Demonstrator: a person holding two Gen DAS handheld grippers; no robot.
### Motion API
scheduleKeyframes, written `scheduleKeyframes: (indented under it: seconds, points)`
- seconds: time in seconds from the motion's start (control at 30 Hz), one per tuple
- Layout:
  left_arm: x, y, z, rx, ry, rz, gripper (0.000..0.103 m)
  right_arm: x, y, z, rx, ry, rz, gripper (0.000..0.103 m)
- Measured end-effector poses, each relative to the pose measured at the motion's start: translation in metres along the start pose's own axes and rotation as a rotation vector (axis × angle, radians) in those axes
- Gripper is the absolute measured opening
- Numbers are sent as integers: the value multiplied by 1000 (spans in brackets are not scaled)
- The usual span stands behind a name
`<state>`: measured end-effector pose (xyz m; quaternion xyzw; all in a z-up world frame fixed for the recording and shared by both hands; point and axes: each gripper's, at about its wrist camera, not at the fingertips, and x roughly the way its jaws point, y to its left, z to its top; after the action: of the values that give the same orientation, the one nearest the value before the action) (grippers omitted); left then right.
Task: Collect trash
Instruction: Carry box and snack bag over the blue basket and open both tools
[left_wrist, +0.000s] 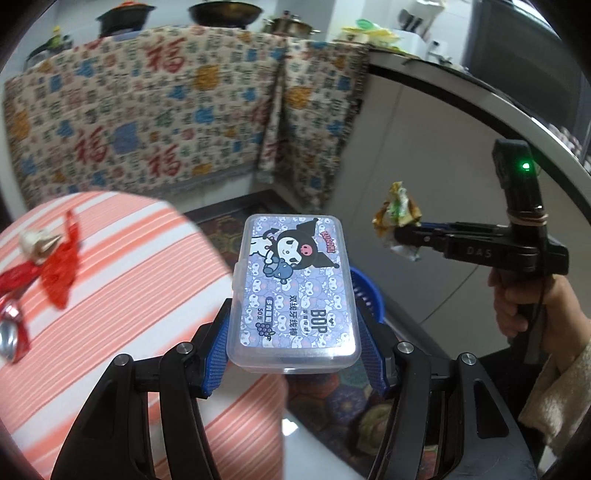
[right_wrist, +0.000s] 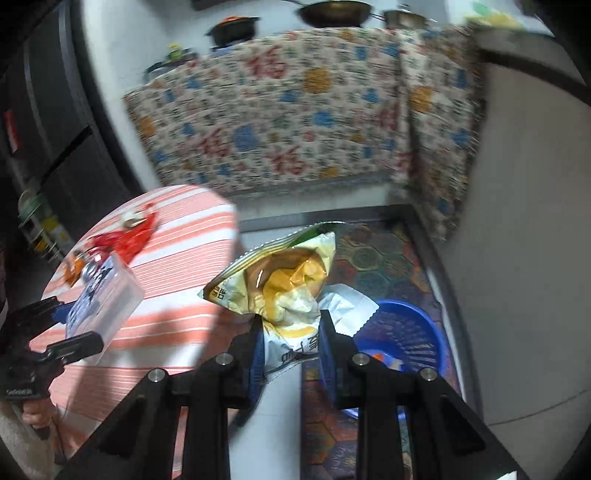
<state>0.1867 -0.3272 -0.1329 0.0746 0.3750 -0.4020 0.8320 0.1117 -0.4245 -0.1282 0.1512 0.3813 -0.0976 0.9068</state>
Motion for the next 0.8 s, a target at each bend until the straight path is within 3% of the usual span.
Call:
scheduleKeyframes:
  seconds: [0.3, 0.8]
  points:
    - [76, -56, 30, 38, 43, -55, 63, 23, -82, -8, 120, 42, -38, 27]
    - [179, -71, 42, 14, 124, -38, 63, 69, -154, -16, 188, 83, -72, 27]
